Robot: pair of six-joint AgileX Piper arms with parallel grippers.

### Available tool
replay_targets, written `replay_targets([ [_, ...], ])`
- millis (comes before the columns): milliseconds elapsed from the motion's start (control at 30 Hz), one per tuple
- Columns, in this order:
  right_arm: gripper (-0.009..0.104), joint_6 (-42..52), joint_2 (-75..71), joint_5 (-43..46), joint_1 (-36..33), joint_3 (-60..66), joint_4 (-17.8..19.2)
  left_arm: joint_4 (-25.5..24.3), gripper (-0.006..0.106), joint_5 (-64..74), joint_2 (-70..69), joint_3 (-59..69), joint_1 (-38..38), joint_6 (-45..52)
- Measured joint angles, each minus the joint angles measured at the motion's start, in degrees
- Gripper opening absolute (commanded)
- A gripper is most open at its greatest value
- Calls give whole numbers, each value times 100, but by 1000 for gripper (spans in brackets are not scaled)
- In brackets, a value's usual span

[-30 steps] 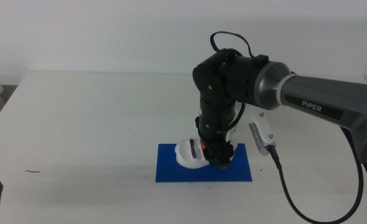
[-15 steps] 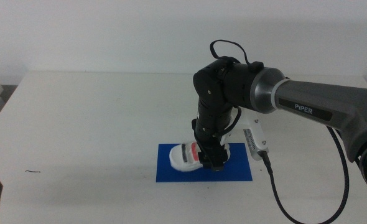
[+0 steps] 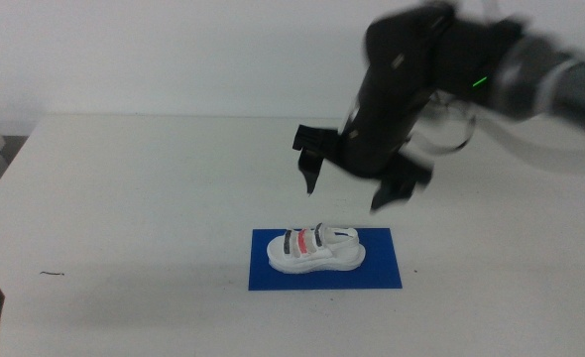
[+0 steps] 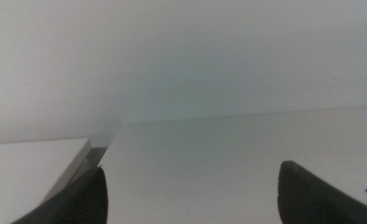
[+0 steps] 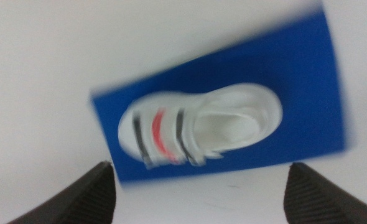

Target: Use one arm to grab the shoe from the table and place it on the mat.

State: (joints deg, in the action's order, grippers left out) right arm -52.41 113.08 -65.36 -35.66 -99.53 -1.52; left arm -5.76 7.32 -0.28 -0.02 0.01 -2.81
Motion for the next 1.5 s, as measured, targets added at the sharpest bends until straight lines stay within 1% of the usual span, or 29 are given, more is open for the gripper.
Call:
replay_targets([
  [33, 93, 1105, -217, -64, 4, 0, -32, 0, 94, 0, 0, 0, 0, 0],
  [67, 93, 1952, -411, -89, 4, 0, -123, 0, 94, 0, 0, 0, 0, 0],
  [100, 93, 2557, -579, -111, 4, 0, -206, 0, 94, 0, 0, 0, 0, 0],
  [167, 93, 3331, -854, -134, 4, 0, -377, 0, 94, 0, 0, 0, 0, 0],
  [267, 93, 4239, -1163, -223, 39, 0, -418, 0, 94, 0, 0, 0, 0, 0],
  [333, 93, 4561, -1413, -301, 120, 104, -413, 0, 94, 0, 0, 0, 0, 0],
  [400, 93, 4653, -1856, -242, 226, 465, -281, 0, 94, 0, 0, 0, 0, 0],
  [433, 93, 4680, -2161, -31, 298, 806, -187, 0, 94, 0, 0, 0, 0, 0],
  [500, 93, 4665, -2923, 726, 479, 1720, -5, 0, 94, 0, 0, 0, 0, 0],
  [567, 93, 4656, -3718, 1643, 699, 2784, 66, 0, 94, 0, 0, 0, 0, 0],
  [667, 93, 4656, -4933, 2872, 1059, 4278, 76, 0, 94, 0, 0, 0, 0, 0],
  [767, 93, 4867, -6124, 4123, 1415, 5672, 76, 0, 94, 0, 0, 0, 0, 0],
  [833, 93, 5198, -6823, 4991, 1637, 6567, -3, 0, 94, 0, 0, 0, 0, 0],
  [933, 93, 5890, -7647, 5785, 1935, 7631, -200, 0, 94, 0, 0, 0, 0, 0],
  [1000, 93, 6270, -8073, 5974, 2125, 8073, -246, 0, 94, 0, 0, 0, 0, 0],
  [1067, 93, 6447, -8438, 6053, 2308, 8406, -219, 0, 94, 0, 0, 0, 0, 0],
  [1333, 93, 6273, -9961, 6140, 2883, 9434, 80, 0, 94, 0, 0, 0, 0, 0],
  [1400, 93, 6262, -10307, 6140, 2934, 9640, 152, 0, 94, 0, 0, 0, 0, 0],
  [1500, 93, 6262, -10815, 6132, 2961, 9876, 152, 0, 94, 0, 0, 0, 0, 0],
])
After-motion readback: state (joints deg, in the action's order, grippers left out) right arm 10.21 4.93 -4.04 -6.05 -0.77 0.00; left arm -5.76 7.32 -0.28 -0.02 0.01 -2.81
